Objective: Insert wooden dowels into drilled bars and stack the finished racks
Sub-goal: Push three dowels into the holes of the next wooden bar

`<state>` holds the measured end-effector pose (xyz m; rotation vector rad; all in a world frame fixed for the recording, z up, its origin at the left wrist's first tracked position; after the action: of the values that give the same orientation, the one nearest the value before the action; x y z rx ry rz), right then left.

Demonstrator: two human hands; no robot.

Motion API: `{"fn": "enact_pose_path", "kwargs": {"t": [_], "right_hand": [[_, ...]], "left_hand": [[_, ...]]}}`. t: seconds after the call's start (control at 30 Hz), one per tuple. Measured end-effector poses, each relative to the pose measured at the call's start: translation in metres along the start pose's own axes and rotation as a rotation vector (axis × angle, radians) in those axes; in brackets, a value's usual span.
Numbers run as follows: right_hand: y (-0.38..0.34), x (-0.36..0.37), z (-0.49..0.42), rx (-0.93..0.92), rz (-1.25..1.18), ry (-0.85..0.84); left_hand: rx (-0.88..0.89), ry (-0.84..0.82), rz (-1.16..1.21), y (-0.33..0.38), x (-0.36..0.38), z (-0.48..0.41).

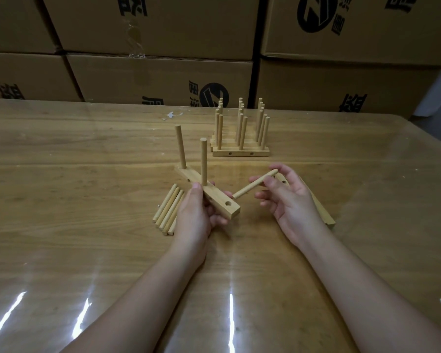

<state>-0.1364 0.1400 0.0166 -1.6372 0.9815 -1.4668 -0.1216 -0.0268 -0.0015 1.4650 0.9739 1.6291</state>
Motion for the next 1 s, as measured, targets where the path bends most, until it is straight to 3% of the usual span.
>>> {"fn": "enact_pose_path", "kwargs": {"t": [0.33, 0.53, 1.0], "right_hand": [[-0.005, 0.010, 0.000, -0.014, -0.041, -0.049], [-0.015, 0.008, -0.002, -0.068, 0.085, 0.021], [-0.029, 0.020, 0.001, -0.149, 0.336, 0.005]], "left_hand": [[-0.006, -0.026, -0.067, 0.000, 0.003, 0.000], [-0.023, -0.054, -0.019, 0.002, 0.006, 0.002], [0.017, -0.143, 0.058, 0.004, 0.007, 0.003]]}}
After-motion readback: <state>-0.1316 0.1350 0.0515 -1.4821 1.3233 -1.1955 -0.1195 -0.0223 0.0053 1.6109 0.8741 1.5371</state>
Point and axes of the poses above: each hand's wrist, its own z-axis away from the middle knuckle, its own x-axis out of the palm, y = z × x, the point moved 8 cm from there along -z, towards the middle knuckle
